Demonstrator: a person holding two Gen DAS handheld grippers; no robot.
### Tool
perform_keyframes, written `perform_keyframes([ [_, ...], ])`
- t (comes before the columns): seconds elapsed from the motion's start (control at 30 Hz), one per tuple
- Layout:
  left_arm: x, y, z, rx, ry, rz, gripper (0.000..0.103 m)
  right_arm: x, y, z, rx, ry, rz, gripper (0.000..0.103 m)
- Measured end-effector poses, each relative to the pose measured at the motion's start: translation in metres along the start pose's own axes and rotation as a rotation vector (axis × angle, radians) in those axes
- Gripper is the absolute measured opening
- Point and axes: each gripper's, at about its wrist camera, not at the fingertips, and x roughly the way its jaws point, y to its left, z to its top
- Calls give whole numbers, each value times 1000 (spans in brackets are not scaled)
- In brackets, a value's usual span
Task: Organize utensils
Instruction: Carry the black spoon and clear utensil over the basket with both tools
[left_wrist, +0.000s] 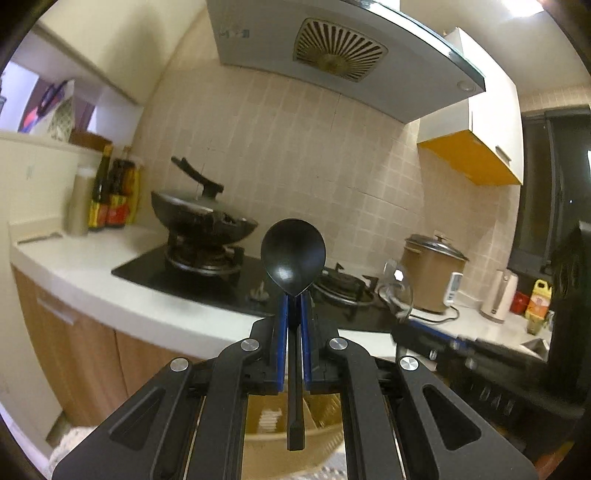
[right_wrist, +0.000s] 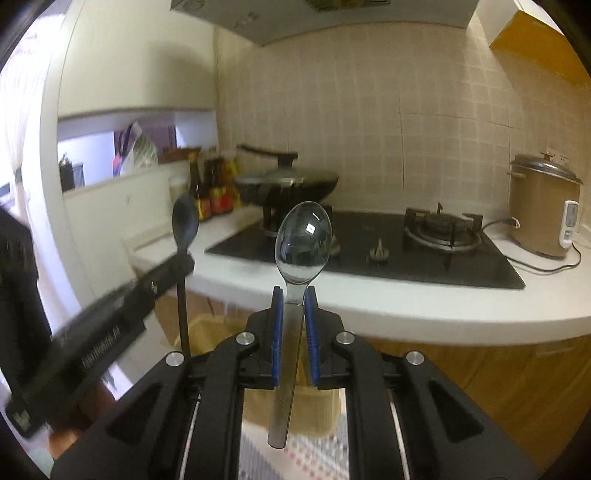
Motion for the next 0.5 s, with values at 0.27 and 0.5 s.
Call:
perform_keyframes([
  [0.27,28,8,-12,-8,-32,33,4,27,-17,8,42,-88,-34,9],
  [0.5,38,6,-26,25,-54,64,4,47,-15,-7,-16,-87,-66,9],
])
